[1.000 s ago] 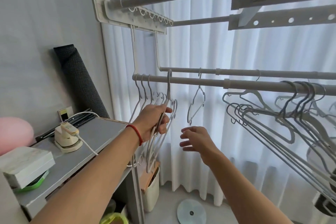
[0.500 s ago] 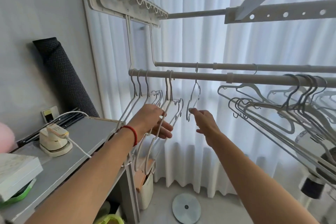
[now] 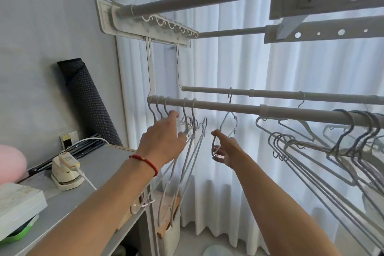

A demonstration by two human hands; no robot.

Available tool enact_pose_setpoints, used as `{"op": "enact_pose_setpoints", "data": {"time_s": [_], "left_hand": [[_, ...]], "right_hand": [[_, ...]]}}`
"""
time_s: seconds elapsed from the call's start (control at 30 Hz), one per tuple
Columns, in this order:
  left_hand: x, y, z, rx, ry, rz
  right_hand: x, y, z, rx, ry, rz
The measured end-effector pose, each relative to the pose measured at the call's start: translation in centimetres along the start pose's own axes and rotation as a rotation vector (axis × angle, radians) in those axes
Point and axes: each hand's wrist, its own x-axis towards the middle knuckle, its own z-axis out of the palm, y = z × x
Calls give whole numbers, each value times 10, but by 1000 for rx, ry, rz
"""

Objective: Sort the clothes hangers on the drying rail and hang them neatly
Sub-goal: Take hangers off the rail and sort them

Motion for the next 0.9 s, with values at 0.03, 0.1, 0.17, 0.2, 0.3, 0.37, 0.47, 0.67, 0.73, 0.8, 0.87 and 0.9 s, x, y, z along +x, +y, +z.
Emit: {"op": "enact_pose_setpoints", "data": {"time_s": [0.03, 0.1, 0.17, 0.2, 0.3, 0.37, 0.47, 0.67, 0.73, 0.8, 0.87, 0.9], "left_hand": [[0, 5, -2, 5, 81, 46], [-1, 14, -4, -40, 229, 162], [0, 24, -3, -86, 299, 266], [-1, 29, -1, -96, 316, 300], [-4, 42, 7, -118, 334, 353], [-7, 48, 13, -138, 317, 392], [-12, 55, 23, -148, 252, 425], [-18, 68, 34, -146, 129, 444], [-20, 68, 36, -157, 102, 433], [-22, 66, 39, -164, 74, 403], [-24, 63, 41, -163, 41, 365], [-26, 61, 43, -162, 27, 350]], "right_hand": [[2, -2, 1, 12, 24, -27], [5, -9, 0, 41, 91, -93], [6, -19, -4, 50, 130, -140], [6, -25, -7, 41, 131, -147], [1, -35, -21, 8, 100, -117], [-5, -34, -29, -27, 79, -91], [-11, -22, -36, -49, 67, -95], [-23, -44, -38, 9, 19, -157], [-27, -60, -37, 33, 8, -161], [-29, -68, -37, 26, 12, -149], [-31, -66, -38, 14, 22, -123], [-31, -63, -40, 20, 21, -107]]}}
